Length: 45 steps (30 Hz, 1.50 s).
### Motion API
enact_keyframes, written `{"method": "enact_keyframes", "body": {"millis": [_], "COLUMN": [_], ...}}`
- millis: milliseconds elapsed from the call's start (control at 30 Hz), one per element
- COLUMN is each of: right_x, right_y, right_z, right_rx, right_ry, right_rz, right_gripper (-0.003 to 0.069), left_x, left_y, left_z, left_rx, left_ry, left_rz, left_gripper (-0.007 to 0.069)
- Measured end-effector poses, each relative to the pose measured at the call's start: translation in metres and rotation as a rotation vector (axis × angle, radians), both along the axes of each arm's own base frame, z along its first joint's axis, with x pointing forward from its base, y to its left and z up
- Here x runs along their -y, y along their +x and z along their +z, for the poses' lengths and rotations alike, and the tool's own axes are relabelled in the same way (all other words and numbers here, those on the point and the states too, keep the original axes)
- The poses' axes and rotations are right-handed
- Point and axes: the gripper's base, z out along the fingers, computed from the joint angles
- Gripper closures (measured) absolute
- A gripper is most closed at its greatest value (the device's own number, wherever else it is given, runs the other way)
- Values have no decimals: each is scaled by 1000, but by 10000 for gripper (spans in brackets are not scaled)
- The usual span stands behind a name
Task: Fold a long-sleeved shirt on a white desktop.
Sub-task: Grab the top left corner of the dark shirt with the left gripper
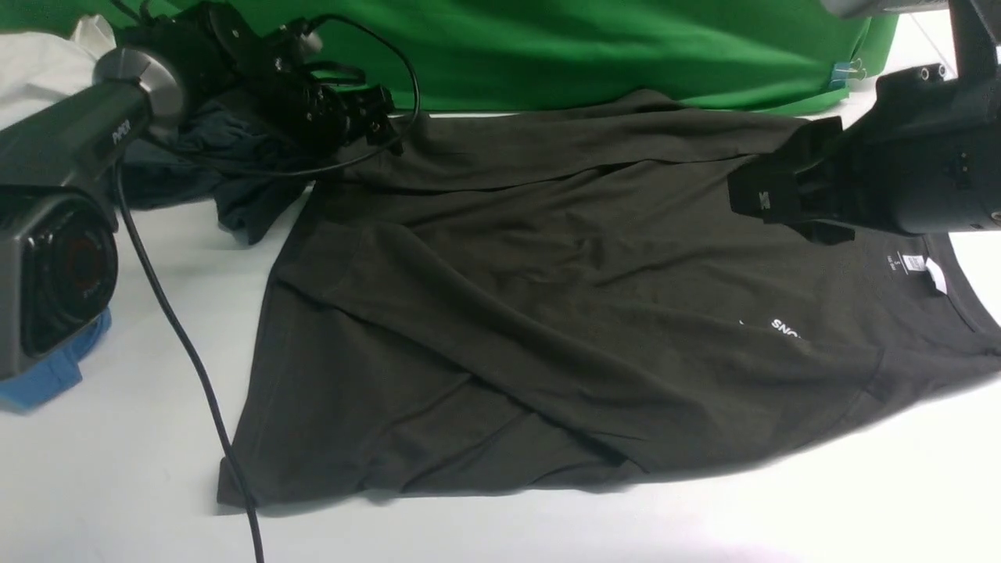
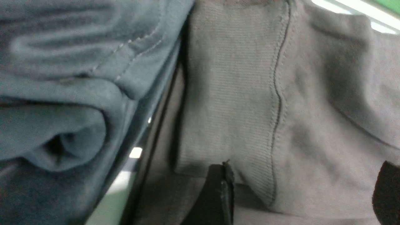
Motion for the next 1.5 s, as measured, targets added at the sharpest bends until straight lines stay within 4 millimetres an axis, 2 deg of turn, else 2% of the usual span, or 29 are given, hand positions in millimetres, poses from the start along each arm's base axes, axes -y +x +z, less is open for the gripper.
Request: {"method": "enact_keyframes", "body": {"millis": [233, 433, 500, 633, 767, 967, 1133, 1200, 1400, 1500], "right_x": [0, 0, 0, 0, 0, 0, 1, 1, 1, 1], "right_y": [0, 0, 0, 0, 0, 0, -1, -2, -3, -3], "right_z": [0, 0, 0, 0, 0, 0, -2, -3, -3, -3], "right_rx": [8, 12, 13, 13, 13, 9, -13, -23, -30, -30], "right_ry": [-10, -12, -12, -12, -11, -13, -26, -31, -35, -35], "right_rz": [10, 12, 12, 12, 13, 13, 17, 19, 20, 20], "right_gripper": [418, 417, 417, 417, 417, 417, 417, 417, 417, 417], "left_x": [0, -1, -1, 0, 0, -1, -1, -1, 0, 0], "left_y": [1, 5, 7, 7, 7, 8, 10, 10, 10, 8], "left_z": [-14, -18, -18, -17, -17, -13, -14, -17, -21, -17], "left_rx": [-26, 3, 14, 19, 16, 33, 42, 44, 46, 42], "left_ry": [-17, -66, -74, -79, -79, -69, -68, -65, -63, -48], "left_rz": [12, 28, 31, 35, 32, 31, 38, 27, 1, -29], "left_gripper": [99, 257, 351, 467, 482, 432, 421, 438, 568, 575]}}
